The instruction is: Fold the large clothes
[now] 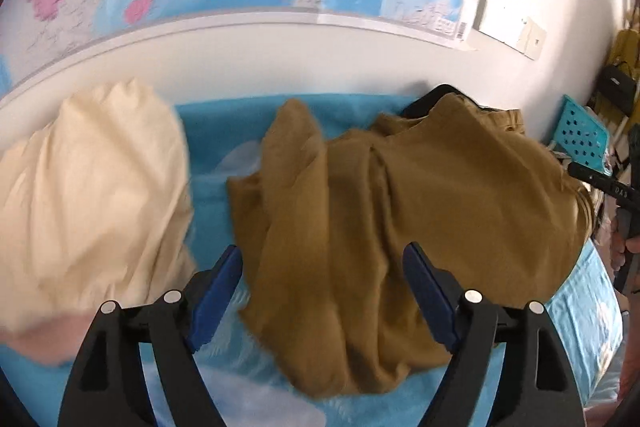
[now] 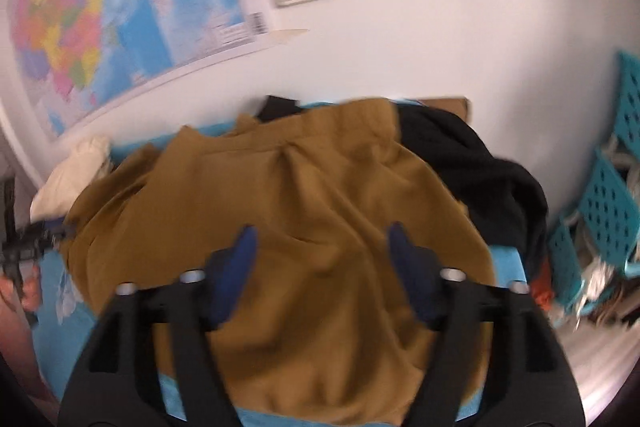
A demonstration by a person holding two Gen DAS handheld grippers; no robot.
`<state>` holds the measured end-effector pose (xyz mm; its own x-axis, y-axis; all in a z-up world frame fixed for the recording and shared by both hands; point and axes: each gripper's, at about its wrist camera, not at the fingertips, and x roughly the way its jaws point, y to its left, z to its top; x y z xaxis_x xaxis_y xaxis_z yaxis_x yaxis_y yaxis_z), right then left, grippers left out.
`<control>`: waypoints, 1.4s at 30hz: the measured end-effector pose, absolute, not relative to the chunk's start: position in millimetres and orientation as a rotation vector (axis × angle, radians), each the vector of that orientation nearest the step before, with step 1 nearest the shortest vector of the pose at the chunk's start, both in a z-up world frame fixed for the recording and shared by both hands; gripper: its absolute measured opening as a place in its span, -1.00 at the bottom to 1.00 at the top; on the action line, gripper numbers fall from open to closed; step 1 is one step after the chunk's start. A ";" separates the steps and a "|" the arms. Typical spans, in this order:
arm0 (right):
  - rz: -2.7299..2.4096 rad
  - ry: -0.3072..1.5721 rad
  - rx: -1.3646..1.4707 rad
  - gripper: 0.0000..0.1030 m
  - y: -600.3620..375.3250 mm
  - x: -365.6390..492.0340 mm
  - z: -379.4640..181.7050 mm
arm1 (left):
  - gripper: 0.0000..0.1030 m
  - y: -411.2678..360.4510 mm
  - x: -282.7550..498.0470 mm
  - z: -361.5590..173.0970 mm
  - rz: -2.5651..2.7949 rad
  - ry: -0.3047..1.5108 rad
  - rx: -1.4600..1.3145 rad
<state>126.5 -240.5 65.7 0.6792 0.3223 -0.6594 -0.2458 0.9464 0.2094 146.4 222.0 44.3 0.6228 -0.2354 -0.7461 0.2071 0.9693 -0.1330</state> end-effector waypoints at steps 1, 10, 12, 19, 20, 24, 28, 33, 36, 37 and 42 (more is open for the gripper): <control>0.328 0.762 0.078 0.39 -230.8 131.4 66.5 | 0.55 220.0 152.3 45.3 -0.253 0.866 -0.027; 0.365 0.821 -0.021 -0.92 -190.7 172.7 52.2 | -0.70 191.9 204.5 22.0 -0.240 0.986 0.051; 0.337 0.751 -0.021 -0.93 -195.5 166.9 69.1 | -0.78 194.8 205.2 31.3 -0.228 0.952 0.031; 0.306 0.695 0.050 -0.94 -208.0 182.3 73.6 | -0.80 207.0 209.8 42.9 -0.214 0.871 -0.081; 0.312 0.739 0.065 -0.93 -208.1 189.6 60.6 | -0.78 204.5 213.2 32.6 -0.202 0.903 -0.063; 0.300 0.834 0.080 -0.72 -208.1 198.7 28.4 | -0.46 197.4 215.6 12.4 -0.168 0.940 0.009; 0.257 0.840 0.103 0.00 -219.7 190.2 32.3 | -0.15 202.9 204.6 22.4 -0.109 0.908 0.016; 0.380 0.778 0.280 0.33 -255.0 135.9 55.5 | 0.22 224.0 148.5 47.0 -0.127 0.802 -0.056; 0.490 0.792 0.377 0.45 -273.3 92.6 53.8 | 0.38 237.4 104.5 48.1 -0.181 0.795 -0.142; 0.521 0.809 0.395 0.52 -274.7 80.9 49.7 | 0.39 239.2 89.6 45.9 -0.196 0.804 -0.164; 0.607 0.935 0.534 0.67 -281.8 38.0 10.2 | 0.50 237.6 47.4 18.9 -0.318 0.892 -0.333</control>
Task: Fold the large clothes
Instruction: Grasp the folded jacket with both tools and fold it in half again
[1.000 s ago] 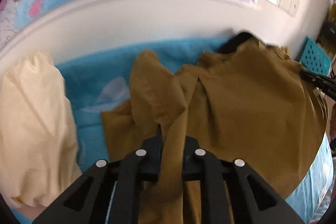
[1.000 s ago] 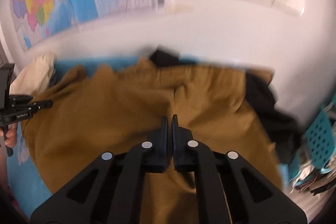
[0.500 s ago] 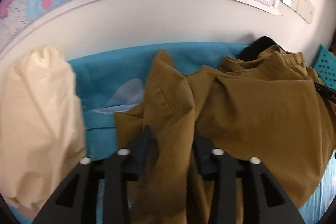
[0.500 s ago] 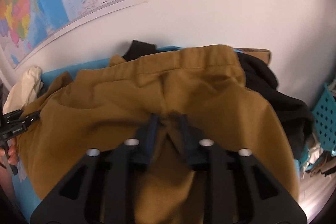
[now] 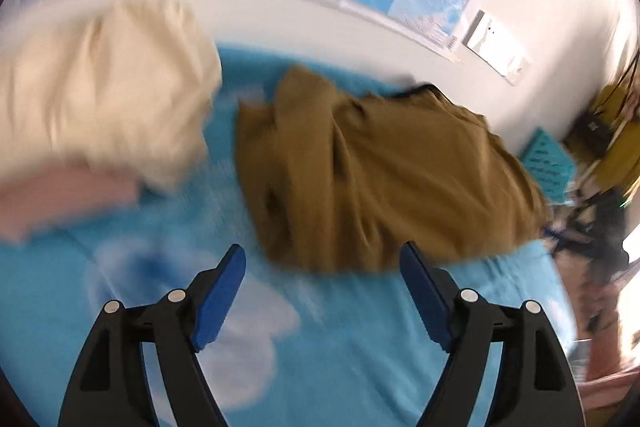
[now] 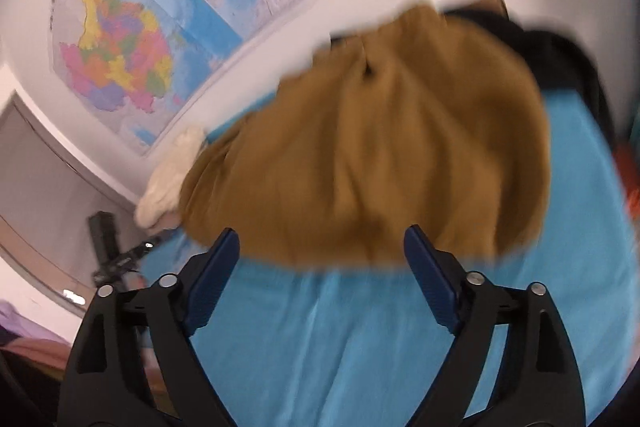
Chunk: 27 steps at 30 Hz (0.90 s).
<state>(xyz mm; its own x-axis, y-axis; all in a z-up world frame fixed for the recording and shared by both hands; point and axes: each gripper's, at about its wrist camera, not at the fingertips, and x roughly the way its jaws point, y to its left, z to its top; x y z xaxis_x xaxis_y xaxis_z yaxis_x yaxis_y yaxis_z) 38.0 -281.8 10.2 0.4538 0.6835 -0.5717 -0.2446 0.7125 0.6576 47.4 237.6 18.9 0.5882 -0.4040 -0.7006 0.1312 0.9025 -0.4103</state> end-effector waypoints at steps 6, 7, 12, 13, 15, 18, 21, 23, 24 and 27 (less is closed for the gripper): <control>0.557 0.986 0.695 0.69 -282.2 39.1 -23.8 | 0.50 209.1 63.3 -18.9 -0.432 0.999 -0.482; 0.546 0.973 0.715 0.69 -281.4 42.3 -24.8 | 0.50 203.9 68.4 -19.4 -0.441 0.997 -0.477; 0.451 0.933 0.762 0.75 -278.8 60.0 -29.9 | 0.52 192.5 93.3 -25.6 -0.457 1.008 -0.556; 0.427 0.925 0.758 0.77 -275.1 63.5 -28.8 | 0.52 192.2 99.0 -26.3 -0.453 1.008 -0.577; 0.393 0.914 0.756 0.79 -273.3 67.7 -29.0 | 0.59 194.0 109.3 -27.8 -0.450 1.008 -0.636; 0.326 0.884 0.766 0.86 -269.8 73.9 -29.4 | 0.68 200.4 115.7 -27.3 -0.441 1.002 -0.698; 0.263 0.856 0.774 0.91 -267.6 80.1 -29.7 | 0.68 198.8 121.2 -26.5 -0.395 0.993 -0.730; 0.231 0.833 0.773 0.91 -265.5 85.4 -30.0 | 0.68 199.2 121.8 -26.7 -0.370 0.983 -0.748; 0.220 0.823 0.767 0.91 -264.1 87.6 -29.9 | 0.67 198.5 122.5 -26.8 -0.358 0.978 -0.757; 0.200 0.814 0.768 0.54 -264.2 88.5 -29.9 | 0.36 193.1 123.5 -25.5 -0.283 0.973 -0.751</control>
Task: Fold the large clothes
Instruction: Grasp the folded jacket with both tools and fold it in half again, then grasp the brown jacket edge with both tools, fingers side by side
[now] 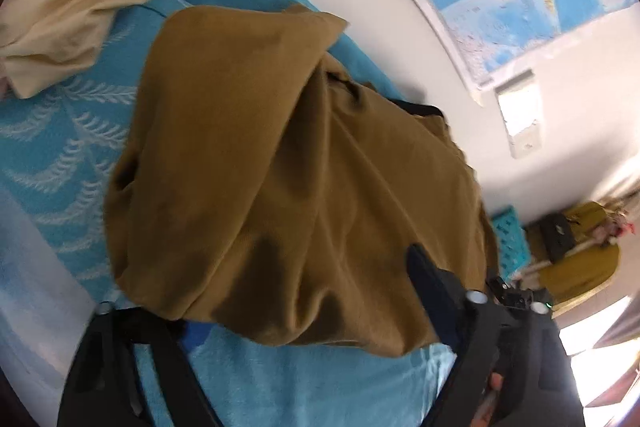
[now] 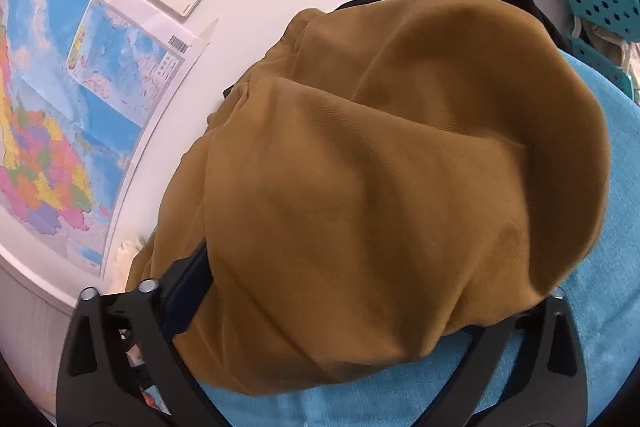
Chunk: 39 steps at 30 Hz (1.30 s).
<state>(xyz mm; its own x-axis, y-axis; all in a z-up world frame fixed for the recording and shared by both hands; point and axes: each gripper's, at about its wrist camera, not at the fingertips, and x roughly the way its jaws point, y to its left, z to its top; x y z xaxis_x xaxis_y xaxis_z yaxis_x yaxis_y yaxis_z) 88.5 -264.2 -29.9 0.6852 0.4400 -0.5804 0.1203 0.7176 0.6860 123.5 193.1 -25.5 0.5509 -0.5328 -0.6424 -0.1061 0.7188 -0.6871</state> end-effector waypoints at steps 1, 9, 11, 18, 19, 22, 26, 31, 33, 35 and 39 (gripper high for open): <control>0.207 0.813 0.771 0.42 -266.5 88.5 -30.9 | 0.23 192.9 122.9 -25.2 -0.257 0.976 -0.740; 0.353 0.752 0.706 -0.43 -268.0 74.2 9.5 | -0.56 196.5 110.0 7.9 -0.303 0.905 -0.731; 0.396 0.712 0.687 -0.45 -269.5 64.5 30.1 | -0.56 198.1 102.6 21.1 -0.330 0.890 -0.729; 0.501 0.722 0.607 -0.41 -277.8 6.6 62.3 | -0.46 204.5 35.5 48.6 -0.492 0.864 -0.607; 0.501 0.748 0.598 -0.32 -278.4 2.5 56.8 | -0.44 201.2 28.1 40.9 -0.497 0.890 -0.579; 0.454 0.893 0.586 -0.08 -280.1 -3.9 21.2 | -0.29 197.9 16.0 5.2 -0.456 1.007 -0.486; 0.426 1.022 0.594 0.37 -285.7 -7.8 -4.2 | -0.24 198.5 1.9 3.2 -0.467 0.987 -0.396; 0.462 1.033 0.419 0.56 -291.3 -34.4 36.7 | -0.01 209.1 -23.9 54.8 -0.540 0.794 -0.231; 0.520 1.024 0.319 0.56 -284.8 -51.2 59.1 | 0.38 217.8 -39.4 73.5 -0.542 0.695 -0.198; 0.662 0.952 0.303 0.56 -284.1 -69.9 79.9 | 0.57 223.8 -49.6 95.4 -0.566 0.582 -0.174; 0.807 0.717 0.245 0.68 -271.3 -83.5 125.3 | 0.58 199.8 -21.4 104.6 -0.473 0.587 -0.065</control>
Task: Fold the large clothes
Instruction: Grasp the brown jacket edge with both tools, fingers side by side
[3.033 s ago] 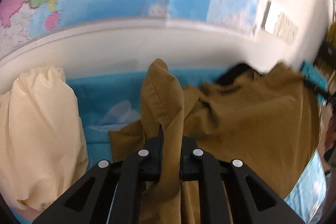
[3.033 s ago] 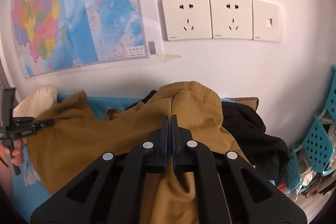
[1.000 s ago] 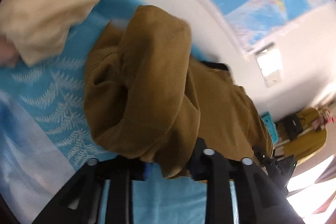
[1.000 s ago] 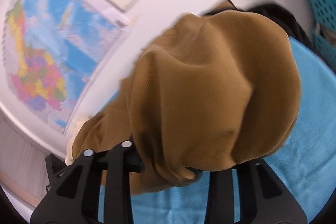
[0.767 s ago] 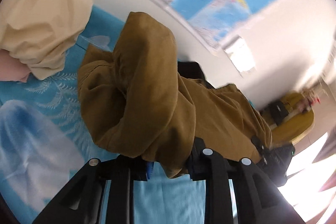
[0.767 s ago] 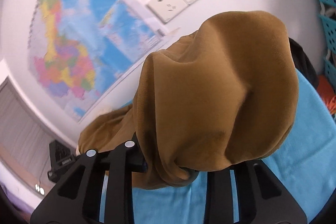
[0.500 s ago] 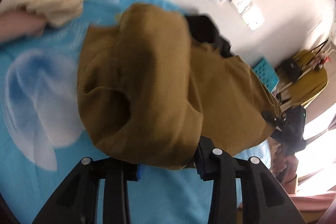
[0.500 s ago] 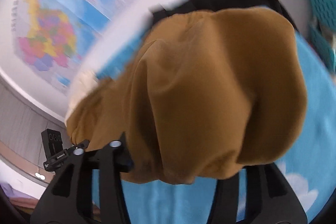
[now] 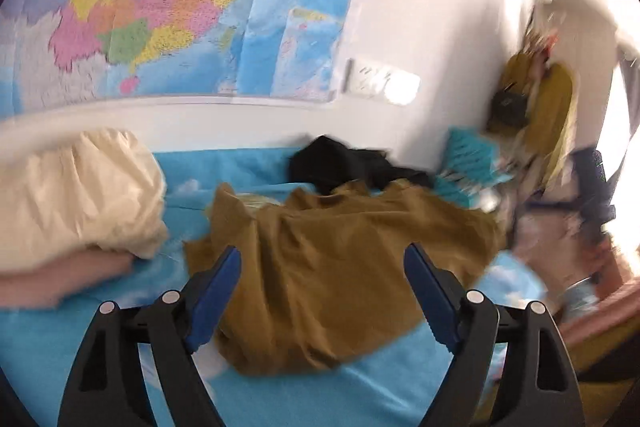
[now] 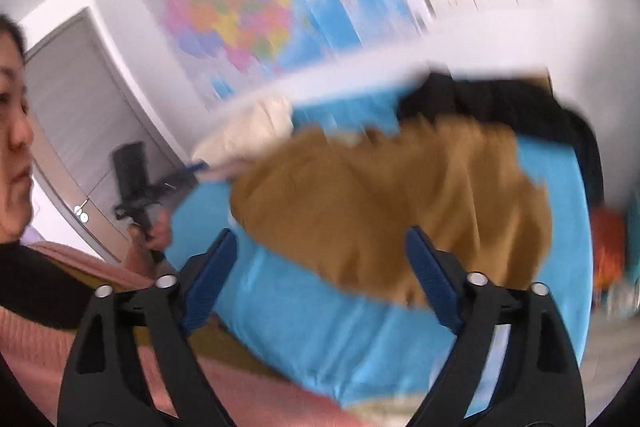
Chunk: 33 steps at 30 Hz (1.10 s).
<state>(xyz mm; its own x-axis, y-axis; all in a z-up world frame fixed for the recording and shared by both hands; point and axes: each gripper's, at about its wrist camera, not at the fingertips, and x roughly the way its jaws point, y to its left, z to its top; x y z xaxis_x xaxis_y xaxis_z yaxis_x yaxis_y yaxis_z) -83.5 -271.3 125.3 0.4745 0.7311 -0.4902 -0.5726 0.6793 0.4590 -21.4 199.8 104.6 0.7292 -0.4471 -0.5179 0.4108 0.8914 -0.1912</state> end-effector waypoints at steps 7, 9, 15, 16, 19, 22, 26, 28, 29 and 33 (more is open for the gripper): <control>0.481 0.830 0.093 0.56 -202.0 14.9 79.6 | 0.39 162.7 57.1 60.1 -0.334 0.810 0.052; 0.454 0.857 0.059 0.53 -196.3 31.6 61.9 | 0.20 163.3 76.1 47.2 -0.291 0.865 0.055; 0.412 0.929 -0.001 0.32 -185.2 65.4 29.6 | -0.10 169.2 102.3 22.2 -0.257 0.961 0.032; 0.412 0.934 -0.018 0.05 -182.7 66.5 27.4 | -0.20 169.1 102.4 21.4 -0.255 0.961 0.037; 0.413 0.944 -0.080 -0.68 -176.1 66.5 20.0 | -0.63 169.1 104.8 20.3 -0.255 0.969 0.038; 0.429 0.891 -0.045 -0.90 -179.4 65.9 34.3 | -0.82 175.6 106.4 31.6 -0.269 0.949 -0.018; 0.401 0.715 0.042 -0.91 -194.2 57.6 73.6 | -0.87 185.8 100.0 64.2 -0.306 0.820 -0.115; 0.366 0.648 0.037 -0.91 -196.4 56.2 83.4 | -0.78 190.6 98.6 72.5 -0.311 0.781 -0.152; 0.364 0.660 0.037 -0.91 -195.6 60.7 79.7 | -0.72 191.1 100.3 70.3 -0.300 0.792 -0.148; 0.312 0.815 -0.047 -0.89 -182.8 89.5 31.7 | -0.52 187.7 116.3 26.1 -0.230 0.943 -0.093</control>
<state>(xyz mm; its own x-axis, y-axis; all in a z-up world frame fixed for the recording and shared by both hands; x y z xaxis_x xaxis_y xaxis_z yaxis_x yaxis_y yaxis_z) 89.5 -182.8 31.7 0.6428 0.2558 -0.7221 -0.2921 0.9532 0.0777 116.3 187.7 26.1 0.5653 -0.2359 -0.7904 0.1551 0.9715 -0.1791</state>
